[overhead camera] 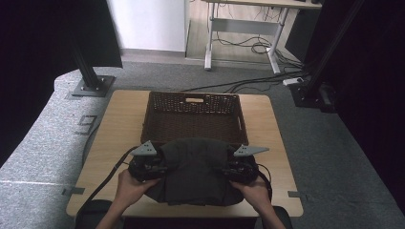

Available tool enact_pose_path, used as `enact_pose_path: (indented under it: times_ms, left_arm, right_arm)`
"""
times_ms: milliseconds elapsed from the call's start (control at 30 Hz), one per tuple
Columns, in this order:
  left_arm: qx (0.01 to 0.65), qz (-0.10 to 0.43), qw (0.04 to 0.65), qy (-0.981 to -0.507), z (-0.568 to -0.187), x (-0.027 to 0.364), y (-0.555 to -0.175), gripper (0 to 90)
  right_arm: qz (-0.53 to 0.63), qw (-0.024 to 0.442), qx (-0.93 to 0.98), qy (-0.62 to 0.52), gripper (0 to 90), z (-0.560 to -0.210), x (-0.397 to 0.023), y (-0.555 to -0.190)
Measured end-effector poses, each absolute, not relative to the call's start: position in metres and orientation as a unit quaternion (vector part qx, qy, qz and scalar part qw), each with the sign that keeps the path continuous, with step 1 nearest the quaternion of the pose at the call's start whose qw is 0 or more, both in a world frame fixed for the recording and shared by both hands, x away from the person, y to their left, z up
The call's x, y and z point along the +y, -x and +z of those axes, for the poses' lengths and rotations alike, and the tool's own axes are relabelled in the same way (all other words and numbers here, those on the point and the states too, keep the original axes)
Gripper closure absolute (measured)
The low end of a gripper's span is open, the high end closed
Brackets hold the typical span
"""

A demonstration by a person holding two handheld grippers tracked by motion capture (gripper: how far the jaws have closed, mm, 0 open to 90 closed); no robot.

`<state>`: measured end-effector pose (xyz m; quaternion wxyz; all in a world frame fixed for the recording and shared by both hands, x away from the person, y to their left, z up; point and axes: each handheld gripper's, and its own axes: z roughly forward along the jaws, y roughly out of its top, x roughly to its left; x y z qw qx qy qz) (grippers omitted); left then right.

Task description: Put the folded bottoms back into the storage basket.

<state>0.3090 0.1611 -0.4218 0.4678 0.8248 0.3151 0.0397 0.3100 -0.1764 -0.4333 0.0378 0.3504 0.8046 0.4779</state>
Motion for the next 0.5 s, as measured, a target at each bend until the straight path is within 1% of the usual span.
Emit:
enact_pose_path:
  times_ms: [500]
  left_arm:
    - [0.303, 0.071, 0.486, -0.817, -0.372, 0.165, -0.337, 68.3]
  right_arm:
    - [0.491, 0.08, 0.801, -0.332, 69.1, -0.382, -0.171, -0.337]
